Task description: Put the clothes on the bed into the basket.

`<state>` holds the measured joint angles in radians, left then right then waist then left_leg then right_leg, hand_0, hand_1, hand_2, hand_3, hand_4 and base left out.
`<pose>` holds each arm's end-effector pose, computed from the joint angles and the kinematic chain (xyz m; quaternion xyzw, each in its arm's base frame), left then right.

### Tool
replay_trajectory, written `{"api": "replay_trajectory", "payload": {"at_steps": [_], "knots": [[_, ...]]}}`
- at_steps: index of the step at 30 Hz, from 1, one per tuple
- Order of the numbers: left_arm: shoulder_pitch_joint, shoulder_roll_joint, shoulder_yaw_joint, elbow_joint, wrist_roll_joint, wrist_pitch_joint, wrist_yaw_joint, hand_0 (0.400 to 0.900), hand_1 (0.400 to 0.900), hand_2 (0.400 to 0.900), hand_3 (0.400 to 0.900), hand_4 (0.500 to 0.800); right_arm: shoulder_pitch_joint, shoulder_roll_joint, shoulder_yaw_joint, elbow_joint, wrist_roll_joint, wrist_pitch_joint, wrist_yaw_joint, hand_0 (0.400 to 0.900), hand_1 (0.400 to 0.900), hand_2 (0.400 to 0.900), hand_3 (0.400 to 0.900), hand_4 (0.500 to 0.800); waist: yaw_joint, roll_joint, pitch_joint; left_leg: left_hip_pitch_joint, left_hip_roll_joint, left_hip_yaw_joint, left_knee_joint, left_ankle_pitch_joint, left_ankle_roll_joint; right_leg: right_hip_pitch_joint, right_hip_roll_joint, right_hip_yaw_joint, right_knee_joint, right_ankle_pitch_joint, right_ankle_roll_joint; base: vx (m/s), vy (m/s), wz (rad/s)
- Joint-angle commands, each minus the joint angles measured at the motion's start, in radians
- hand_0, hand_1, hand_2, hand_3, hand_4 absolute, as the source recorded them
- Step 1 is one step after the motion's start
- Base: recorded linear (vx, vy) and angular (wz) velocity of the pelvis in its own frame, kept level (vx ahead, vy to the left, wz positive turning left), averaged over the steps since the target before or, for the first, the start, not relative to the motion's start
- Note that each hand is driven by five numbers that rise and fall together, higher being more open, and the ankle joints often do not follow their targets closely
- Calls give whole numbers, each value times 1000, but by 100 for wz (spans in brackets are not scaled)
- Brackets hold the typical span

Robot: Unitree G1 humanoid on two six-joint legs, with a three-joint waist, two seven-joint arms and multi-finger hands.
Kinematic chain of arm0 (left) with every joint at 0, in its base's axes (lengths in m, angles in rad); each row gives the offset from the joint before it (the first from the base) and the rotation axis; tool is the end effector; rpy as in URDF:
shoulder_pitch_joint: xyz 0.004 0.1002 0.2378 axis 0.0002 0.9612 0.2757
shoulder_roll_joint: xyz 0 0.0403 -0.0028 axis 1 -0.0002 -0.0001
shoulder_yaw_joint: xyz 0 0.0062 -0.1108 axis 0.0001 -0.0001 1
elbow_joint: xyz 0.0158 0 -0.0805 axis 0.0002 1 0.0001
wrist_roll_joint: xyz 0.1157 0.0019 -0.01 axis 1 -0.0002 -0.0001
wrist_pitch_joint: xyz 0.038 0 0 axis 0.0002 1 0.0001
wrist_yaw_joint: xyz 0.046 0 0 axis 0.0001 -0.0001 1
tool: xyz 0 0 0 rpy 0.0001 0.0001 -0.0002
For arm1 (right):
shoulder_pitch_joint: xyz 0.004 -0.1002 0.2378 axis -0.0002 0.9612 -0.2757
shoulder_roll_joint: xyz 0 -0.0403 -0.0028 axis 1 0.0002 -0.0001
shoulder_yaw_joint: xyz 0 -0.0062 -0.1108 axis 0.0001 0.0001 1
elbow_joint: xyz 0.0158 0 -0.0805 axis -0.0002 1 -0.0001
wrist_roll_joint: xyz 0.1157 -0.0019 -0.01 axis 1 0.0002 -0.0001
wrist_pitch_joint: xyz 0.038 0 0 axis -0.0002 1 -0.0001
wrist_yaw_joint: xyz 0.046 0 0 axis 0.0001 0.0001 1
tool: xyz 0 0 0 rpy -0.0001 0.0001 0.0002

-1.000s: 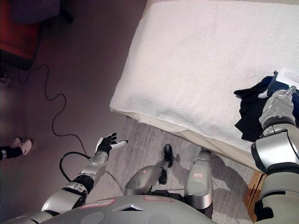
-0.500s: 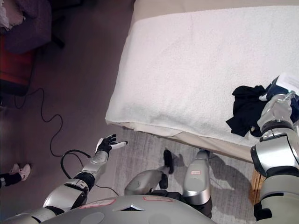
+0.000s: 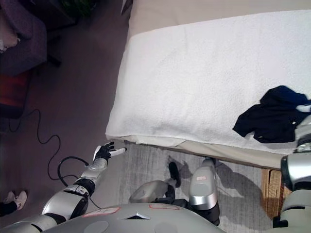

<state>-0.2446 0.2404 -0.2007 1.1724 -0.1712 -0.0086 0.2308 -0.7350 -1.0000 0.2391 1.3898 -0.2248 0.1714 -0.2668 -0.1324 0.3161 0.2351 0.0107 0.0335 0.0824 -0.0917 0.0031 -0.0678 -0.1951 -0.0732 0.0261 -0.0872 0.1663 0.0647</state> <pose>0.1797 0.2136 -0.1047 0.1496 0.4338 0.1143 0.8811 0.2346 -0.4416 0.1235 -0.5002 0.3329 -0.3962 0.6943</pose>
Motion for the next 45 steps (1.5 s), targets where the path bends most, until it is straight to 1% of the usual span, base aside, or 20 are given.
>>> {"api": "replay_trajectory", "payload": {"at_steps": [1,2,4,5,7,10,12,13,16,23,27,28,32,34,35,36,39,41,43,45], "knots": [[22,146,27,70,17,-15,23,900,900,900,900,800,-84,-156,76,74,2,7,-44,400,400,400,400,500,-16,-91,-119,62,-20,37,4,-37,-17,73,38,69,0,-131,25,3,-25,-10],[22,145,28,70,17,-15,23,900,900,900,900,800,-86,-156,78,75,2,6,-44,400,400,400,400,500,-17,-90,-119,63,-20,38,4,-37,-17,74,38,69,0,-131,25,3,-42,-16],[32,162,35,61,12,-19,6,900,900,900,900,800,-139,-239,104,88,-8,8,-32,400,400,400,400,500,-20,-94,-124,72,-15,47,4,-19,-25,79,48,74,0,-134,23,9,-42,-16],[32,161,36,61,12,-19,6,900,900,900,900,800,-141,-239,106,89,-8,8,-32,400,400,400,400,500,-21,-93,-124,72,-15,48,4,-19,-25,79,48,74,0,-134,23,17,-39,-16],[33,177,34,48,10,-21,-2,900,900,900,900,800,-219,-319,156,99,-27,15,-24,400,400,400,400,500,-23,-94,-130,77,-10,56,6,4,-33,81,53,75,0,-140,22,11,-36,-11],[32,178,32,31,10,-23,-9,900,900,900,900,800,-268,-386,197,103,-49,19,-18,400,400,400,400,500,-32,-87,-130,79,-8,59,21,23,-41,89,56,72,0,-145,19,10,-19,-3],[34,177,31,25,10,-23,-12,900,900,900,900,800,-292,-404,219,106,-57,21,-12,400,400,400,400,500,-36,-84,-129,79,-8,58,26,28,-42,92,56,71,0,-146,19,0,0,0],[37,179,29,19,12,-24,-15,900,900,900,900,800,-315,-440,239,107,-70,25,-6,400,400,400,400,500,-42,-81,-129,80,-9,55,34,37,-45,98,55,68,0,-150,17,0,0,0],[36,183,32,15,15,-22,-23,900,900,900,900,800,-339,-481,261,115,-84,34,0,400,400,400,400,500,-55,-72,-128,82,-11,54,43,42,-45,106,56,68,0,-154,16,0,0,0],[52,188,34,-7,27,-25,-37,900,900,900,900,800,-362,-548,277,109,-99,37,7,400,400,400,400,500,-74,-54,-128,82,-15,63,54,60,-49,108,59,75,0,-157,17,25,-10,-11],[49,196,36,-22,29,-28,-40,900,900,900,900,800,-439,-589,345,101,-113,46,4,400,400,400,400,500,-88,-51,-128,83,-17,76,59,67,-51,104,62,87,0,-155,18,29,-11,-21],[43,205,32,-29,30,-28,-40,900,900,900,900,800,-476,-617,376,97,-123,51,3,400,400,400,400,500,-92,-53,-130,82,-20,80,62,76,-53,101,63,93,0,-153,20,31,-11,-15],[42,216,42,-42,23,-31,-40,900,900,900,900,800,-621,-648,515,93,-130,55,7,400,400,400,400,500,-99,-47,-134,85,-22,89,59,90,-56,95,64,102,0,-151,24,37,-10,-18],[41,233,48,-45,21,-29,-44,900,900,900,900,800,-707,-695,591,83,-137,65,4,400,400,400,400,500,-112,-47,-136,85,-21,99,60,104,-62,91,66,112,0,-151,25,44,-16,-12],[41,230,50,-45,21,-29,-44,900,900,900,900,800,-745,-693,629,85,-137,65,5,400,400,400,400,500,-113,-44,-136,85,-21,99,60,105,-62,90,66,112,0,-151,25,21,-15,-6],[50,226,52,-51,26,-28,-45,900,900,900,900,800,-769,-725,660,86,-145,75,12,400,400,400,400,500,-125,-41,-132,83,-20,100,63,118,-68,85,65,114,0,-149,25,13,-22,-7],[56,224,54,-56,28,-29,-51,900,900,900,900,800,-829,-739,728,85,-150,76,19,400,400,400,400,500,-136,-42,-128,79,-23,104,64,115,-67,79,68,122,0,-149,25,11,-20,-20],[62,215,55,-62,33,-29,-54,900,900,900,900,800,-829,-748,737,91,-148,75,24,400,400,400,400,500,-143,-36,-124,74,-25,110,71,109,-64,72,72,135,0,-142,28,11,-24,-40],[54,205,61,-59,35,-23,-55,900,900,900,900,800,-806,-735,731,102,-155,77,37,400,400,400,400,500,-155,-32,-123,69,-28,125,81,94,-57,61,86,164,0,-130,31,29,-41,-65],[52,209,65,-59,33,-26,-56,900,900,900,900,800,-768,-731,697,98,-157,73,45,400,400,400,400,500,-154,-33,-126,68,-28,139,87,91,-56,58,92,175,0,-126,32,23,-39,-44]]}}
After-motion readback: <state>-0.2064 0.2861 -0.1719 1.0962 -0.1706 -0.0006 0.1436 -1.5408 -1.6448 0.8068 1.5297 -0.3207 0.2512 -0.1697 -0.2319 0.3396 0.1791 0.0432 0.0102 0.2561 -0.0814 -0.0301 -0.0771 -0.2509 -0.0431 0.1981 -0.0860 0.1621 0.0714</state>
